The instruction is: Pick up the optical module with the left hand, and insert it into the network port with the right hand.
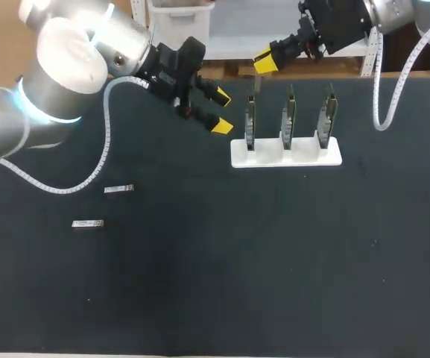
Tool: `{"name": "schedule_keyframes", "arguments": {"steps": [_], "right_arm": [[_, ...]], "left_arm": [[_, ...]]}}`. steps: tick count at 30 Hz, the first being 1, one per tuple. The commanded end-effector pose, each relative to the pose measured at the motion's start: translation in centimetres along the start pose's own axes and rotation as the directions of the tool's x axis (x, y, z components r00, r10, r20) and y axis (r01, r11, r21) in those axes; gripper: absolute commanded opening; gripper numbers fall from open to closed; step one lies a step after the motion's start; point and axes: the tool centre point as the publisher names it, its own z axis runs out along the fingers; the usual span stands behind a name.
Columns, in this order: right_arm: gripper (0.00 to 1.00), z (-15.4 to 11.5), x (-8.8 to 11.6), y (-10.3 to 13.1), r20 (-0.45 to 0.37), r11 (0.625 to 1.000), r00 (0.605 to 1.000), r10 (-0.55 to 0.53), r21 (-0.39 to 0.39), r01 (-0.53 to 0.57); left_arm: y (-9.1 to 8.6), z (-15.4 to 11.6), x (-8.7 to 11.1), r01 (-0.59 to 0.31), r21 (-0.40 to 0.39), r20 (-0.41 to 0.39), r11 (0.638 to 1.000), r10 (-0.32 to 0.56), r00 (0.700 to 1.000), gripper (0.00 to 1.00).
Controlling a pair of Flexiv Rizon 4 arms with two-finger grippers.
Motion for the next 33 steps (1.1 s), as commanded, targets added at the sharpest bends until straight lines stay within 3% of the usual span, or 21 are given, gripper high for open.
{"name": "schedule_keyframes", "arguments": {"steps": [1, 33], "right_arm": [[0.0, 0.0, 0.1, 0.2, 0.004, 1.0, 1.0, -0.003, 0.004, 0.003], [0.0, 0.0, 0.2, -0.3, 0.008, 1.0, 1.0, 0.007, -0.004, -0.007]], "left_arm": [[0.1, 0.0, 0.1, -0.014, -0.008, -0.035, 1.0, 0.014, 0.999, 1.0], [-0.4, 1.5, 0.1, -0.051, 0.061, -0.066, 0.997, 0.055, 0.996, 1.0]]}}
